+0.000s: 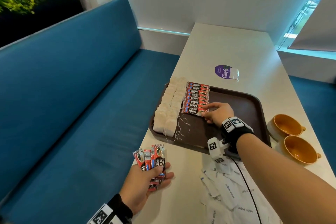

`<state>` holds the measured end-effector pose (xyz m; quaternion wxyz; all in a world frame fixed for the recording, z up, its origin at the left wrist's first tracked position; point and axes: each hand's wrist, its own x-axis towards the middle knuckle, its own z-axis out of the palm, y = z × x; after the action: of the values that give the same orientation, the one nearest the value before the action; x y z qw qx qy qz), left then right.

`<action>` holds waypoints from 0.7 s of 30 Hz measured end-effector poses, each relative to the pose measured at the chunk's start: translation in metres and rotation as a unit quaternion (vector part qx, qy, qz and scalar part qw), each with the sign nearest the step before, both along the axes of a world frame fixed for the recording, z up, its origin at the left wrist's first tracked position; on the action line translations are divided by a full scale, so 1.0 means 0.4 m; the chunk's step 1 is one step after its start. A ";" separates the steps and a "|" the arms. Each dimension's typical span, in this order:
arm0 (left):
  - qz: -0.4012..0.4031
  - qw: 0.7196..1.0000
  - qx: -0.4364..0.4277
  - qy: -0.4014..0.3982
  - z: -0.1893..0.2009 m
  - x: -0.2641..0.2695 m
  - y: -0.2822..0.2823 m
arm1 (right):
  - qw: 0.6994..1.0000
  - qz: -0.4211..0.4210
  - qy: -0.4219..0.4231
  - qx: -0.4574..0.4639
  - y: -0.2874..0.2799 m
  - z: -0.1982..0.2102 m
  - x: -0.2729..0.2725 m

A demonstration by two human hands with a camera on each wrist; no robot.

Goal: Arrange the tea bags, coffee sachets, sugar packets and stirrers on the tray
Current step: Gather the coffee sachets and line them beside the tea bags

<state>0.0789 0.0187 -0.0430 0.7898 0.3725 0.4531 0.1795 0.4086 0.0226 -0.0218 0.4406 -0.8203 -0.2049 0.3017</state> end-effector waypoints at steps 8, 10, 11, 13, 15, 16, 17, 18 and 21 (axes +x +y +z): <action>0.009 1.000 -0.013 0.001 -0.008 0.004 0.002 | 0.996 0.018 -0.046 -0.079 0.035 0.005 0.006; 0.014 1.000 -0.010 0.001 -0.008 0.005 0.000 | 0.995 0.027 -0.041 -0.081 0.036 0.014 0.005; 0.017 1.000 -0.008 0.002 -0.009 0.005 -0.001 | 0.996 0.028 -0.037 -0.080 0.035 0.020 0.005; 0.024 1.000 -0.001 0.006 -0.011 0.007 -0.004 | 0.996 0.026 -0.033 -0.075 0.029 0.031 0.008; 0.030 0.999 0.008 0.010 -0.010 0.009 -0.008 | 0.998 0.016 -0.028 -0.058 0.016 0.046 0.011; 0.032 0.999 0.011 0.012 -0.008 0.010 -0.011 | 0.998 0.008 -0.027 -0.047 0.007 0.054 0.010; 0.032 0.999 0.013 0.014 -0.005 0.010 -0.013 | 0.999 -0.001 -0.028 -0.037 -0.003 0.063 0.008; 0.031 0.999 0.014 0.015 -0.002 0.009 -0.014 | 0.999 -0.007 -0.032 -0.026 -0.016 0.073 0.003; 0.020 0.999 0.021 0.021 0.007 0.006 -0.017 | 0.999 -0.014 -0.038 0.013 -0.062 0.109 -0.033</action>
<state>0.0815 0.0120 -0.0404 0.7682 0.3836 0.4730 0.1975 0.3956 -0.0022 0.0217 0.4474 -0.8281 -0.2135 0.2617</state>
